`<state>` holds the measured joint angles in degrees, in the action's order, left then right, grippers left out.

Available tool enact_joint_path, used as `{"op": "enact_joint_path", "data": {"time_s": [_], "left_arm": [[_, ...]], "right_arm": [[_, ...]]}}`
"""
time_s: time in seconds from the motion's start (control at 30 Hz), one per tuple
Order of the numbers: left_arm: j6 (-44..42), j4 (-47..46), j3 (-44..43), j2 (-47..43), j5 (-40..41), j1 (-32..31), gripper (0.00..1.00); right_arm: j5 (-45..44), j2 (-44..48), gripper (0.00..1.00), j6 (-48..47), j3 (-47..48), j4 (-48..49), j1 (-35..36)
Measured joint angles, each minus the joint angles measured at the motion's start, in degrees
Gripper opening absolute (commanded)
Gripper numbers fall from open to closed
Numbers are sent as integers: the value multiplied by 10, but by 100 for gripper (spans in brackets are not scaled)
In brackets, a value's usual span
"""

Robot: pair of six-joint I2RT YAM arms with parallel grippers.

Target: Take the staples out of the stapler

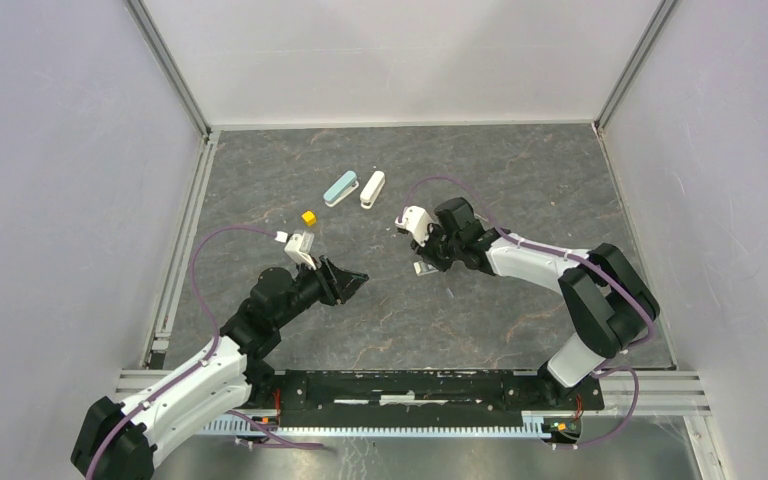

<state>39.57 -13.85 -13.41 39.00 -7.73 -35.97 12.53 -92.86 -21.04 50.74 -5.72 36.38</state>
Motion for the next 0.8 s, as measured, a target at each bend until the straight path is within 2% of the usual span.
{"op": "enact_joint_path", "data": {"time_s": [0.8], "left_arm": [[0,0,6,-9,0,0,55]], "right_arm": [[-9,-21,23,6,0,5,6]]}}
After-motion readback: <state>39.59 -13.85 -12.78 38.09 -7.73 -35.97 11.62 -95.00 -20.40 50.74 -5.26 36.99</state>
